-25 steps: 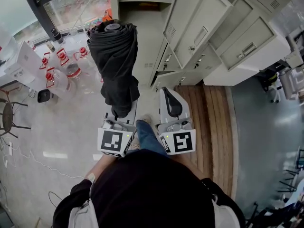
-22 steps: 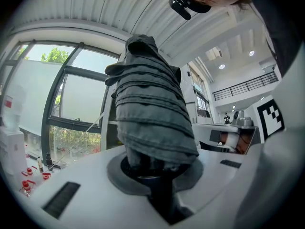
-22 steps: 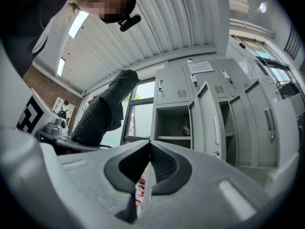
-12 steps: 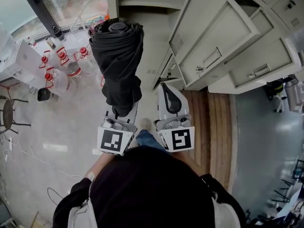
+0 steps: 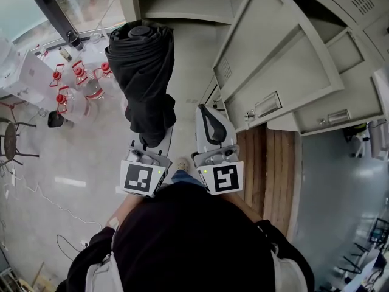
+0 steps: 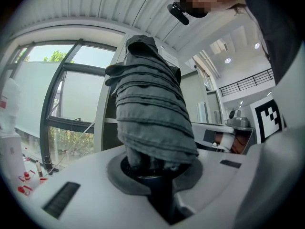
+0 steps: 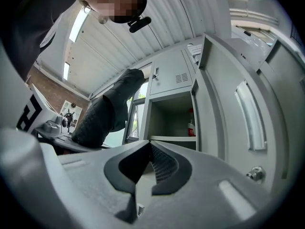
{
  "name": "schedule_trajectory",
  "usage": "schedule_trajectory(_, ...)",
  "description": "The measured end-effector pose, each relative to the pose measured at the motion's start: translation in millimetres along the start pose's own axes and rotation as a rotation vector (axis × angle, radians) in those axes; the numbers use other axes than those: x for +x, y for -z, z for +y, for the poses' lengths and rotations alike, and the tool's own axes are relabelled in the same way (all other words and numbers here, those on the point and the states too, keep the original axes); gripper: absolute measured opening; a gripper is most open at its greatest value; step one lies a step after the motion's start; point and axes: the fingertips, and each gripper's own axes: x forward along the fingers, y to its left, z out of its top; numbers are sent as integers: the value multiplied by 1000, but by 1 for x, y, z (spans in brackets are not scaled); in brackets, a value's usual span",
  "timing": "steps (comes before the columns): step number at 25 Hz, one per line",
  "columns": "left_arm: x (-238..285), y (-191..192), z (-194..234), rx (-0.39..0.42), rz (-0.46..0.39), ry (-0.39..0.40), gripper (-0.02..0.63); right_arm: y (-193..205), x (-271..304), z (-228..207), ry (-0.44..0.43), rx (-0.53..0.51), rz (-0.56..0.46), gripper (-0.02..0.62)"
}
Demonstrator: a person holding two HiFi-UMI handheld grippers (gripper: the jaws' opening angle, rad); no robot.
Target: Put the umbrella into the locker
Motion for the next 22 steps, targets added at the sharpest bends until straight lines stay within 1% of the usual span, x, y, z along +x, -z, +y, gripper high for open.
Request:
schedule_trajectory(3, 12, 5, 0, 8, 13, -16, 57, 6, 10, -7, -26, 24, -4, 3)
schedule_trajectory(8, 23, 15, 7, -2, 44, -48, 57, 15, 21, -17, -40, 36, -6, 3)
schedule_trajectory(11, 30, 27, 9, 5, 78, -44, 57, 20, 26, -17, -62, 37, 0, 3)
schedule_trajectory(18, 46, 68, 22, -28, 169, -33, 57, 35, 42, -21, -60, 49, 26, 3)
schedule_trajectory(22, 59, 97, 33, -24, 240, -12, 57, 50, 56, -27, -49, 50, 46, 3)
